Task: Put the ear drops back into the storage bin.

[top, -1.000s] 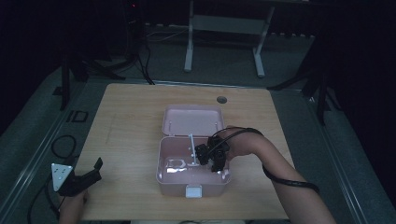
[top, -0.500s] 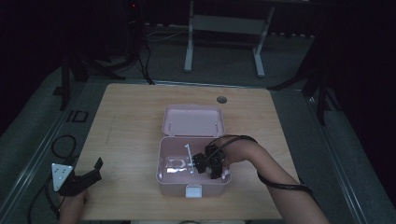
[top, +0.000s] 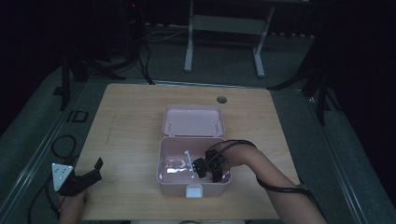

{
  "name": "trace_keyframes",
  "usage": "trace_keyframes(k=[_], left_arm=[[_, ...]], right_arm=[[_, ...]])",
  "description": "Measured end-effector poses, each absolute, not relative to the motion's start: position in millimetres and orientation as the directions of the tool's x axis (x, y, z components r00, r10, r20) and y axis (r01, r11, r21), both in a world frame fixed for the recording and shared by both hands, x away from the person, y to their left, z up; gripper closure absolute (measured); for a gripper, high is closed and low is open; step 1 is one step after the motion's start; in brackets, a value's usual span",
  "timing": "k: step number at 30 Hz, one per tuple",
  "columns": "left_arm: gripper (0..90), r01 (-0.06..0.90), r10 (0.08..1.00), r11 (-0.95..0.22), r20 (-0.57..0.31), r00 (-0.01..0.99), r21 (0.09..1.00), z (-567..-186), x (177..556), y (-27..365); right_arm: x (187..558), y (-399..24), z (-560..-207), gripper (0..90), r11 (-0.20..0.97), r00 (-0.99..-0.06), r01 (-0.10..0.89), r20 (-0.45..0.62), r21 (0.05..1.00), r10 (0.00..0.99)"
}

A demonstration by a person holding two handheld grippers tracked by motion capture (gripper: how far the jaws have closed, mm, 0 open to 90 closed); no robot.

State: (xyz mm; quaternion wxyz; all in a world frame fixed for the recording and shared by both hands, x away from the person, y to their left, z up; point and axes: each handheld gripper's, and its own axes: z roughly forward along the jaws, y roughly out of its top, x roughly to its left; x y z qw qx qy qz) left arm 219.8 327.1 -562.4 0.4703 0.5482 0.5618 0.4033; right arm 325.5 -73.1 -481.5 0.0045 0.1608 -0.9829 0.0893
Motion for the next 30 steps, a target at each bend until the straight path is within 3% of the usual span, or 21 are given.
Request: trace_keyframes(k=[18, 23, 30], left_arm=[[0.5, 0.235, 0.995, 0.073, -0.085, 0.043, 0.969, -562.5, 219.9, 326.9], [0.5, 0.236, 0.995, 0.074, -0.086, 0.042, 0.969, -562.4, 220.1, 327.0], [0.5, 0.235, 0.995, 0.075, -0.087, 0.042, 0.969, -562.5, 220.2, 326.9]], right_arm=[[324.6, -72.0, -485.6, 57.8, 0.934, -0.952, -0.306, 0.048, -0.182, -0.303], [327.2, -74.8, -469.9, 57.4, 0.946, -0.956, -0.291, 0.027, -0.142, -0.291], [328.1, -88.9, -417.0, 51.4, 0.965, -0.962, -0.261, -0.076, -0.007, -0.261]])
